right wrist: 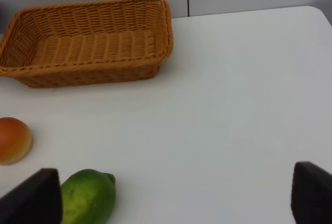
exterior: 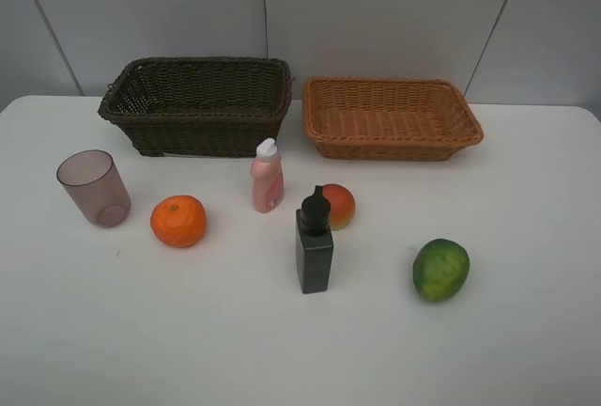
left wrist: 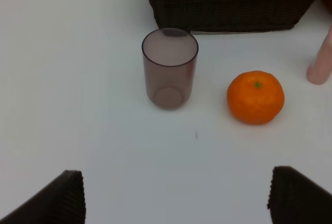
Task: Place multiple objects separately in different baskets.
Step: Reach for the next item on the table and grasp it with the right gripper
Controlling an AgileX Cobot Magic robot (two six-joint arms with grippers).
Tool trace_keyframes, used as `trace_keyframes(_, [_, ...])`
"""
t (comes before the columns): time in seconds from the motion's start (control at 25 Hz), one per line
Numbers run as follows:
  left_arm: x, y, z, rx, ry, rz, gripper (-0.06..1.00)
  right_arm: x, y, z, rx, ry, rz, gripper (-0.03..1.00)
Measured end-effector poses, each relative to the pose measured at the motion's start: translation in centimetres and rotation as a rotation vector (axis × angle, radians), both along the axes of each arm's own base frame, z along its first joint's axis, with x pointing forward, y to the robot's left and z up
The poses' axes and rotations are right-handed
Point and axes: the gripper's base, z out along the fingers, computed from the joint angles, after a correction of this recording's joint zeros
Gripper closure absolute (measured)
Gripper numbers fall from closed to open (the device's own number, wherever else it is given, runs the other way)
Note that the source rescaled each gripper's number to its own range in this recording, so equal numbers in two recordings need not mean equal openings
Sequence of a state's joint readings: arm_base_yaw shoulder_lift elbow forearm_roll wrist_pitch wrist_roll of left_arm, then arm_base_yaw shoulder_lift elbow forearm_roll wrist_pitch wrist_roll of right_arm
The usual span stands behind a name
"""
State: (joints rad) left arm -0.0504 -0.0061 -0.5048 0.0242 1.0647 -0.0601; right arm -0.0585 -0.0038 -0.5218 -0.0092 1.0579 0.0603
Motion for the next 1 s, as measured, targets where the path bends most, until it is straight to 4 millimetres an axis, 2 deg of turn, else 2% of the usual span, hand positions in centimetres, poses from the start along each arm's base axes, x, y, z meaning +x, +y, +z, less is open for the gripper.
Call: trace_keyframes(1.0, [0.00,0.00,0.00,0.000,0.000,0.000,0.03,0.00,0.00,0.00,0.000,0.000,0.000,0.03])
